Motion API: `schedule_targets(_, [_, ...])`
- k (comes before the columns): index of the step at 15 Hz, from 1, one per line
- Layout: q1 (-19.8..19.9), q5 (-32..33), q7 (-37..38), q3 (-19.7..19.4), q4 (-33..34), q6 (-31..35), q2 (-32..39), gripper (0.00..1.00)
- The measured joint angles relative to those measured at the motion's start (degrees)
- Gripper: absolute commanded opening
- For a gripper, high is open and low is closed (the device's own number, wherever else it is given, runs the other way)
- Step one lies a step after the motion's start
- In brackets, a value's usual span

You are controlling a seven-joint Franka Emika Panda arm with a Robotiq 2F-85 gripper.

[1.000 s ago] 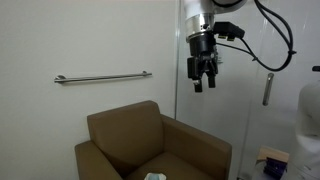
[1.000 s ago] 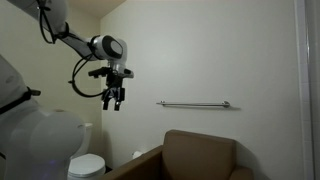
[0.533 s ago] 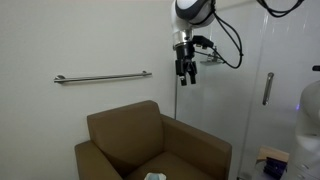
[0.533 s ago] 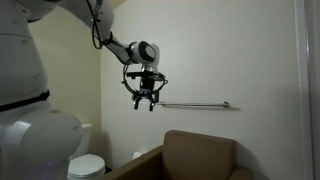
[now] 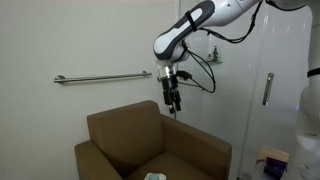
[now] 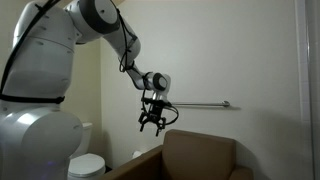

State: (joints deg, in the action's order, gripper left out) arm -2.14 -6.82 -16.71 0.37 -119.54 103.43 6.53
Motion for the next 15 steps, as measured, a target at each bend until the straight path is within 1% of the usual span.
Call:
schedule_targets(3, [-1.5, -2.4, 1.3, 2.7, -2.6, 4.7, 3.2, 1.0])
schedule_targets(4, [-1.8, -2.4, 1.5, 3.1, -2.8, 4.9, 3.8, 1.0])
schedule_targets(11, [-1.4, -2.4, 1.5, 2.9, -2.1, 5.6, 4.0, 1.0])
schedule_targets(12, [-1.5, -2.3, 1.5, 3.1, -2.4, 8.6, 4.0, 1.0])
schedule_targets(15, [-2.3, -1.1, 2.3, 3.7, -4.4, 23.1, 5.2, 1.0])
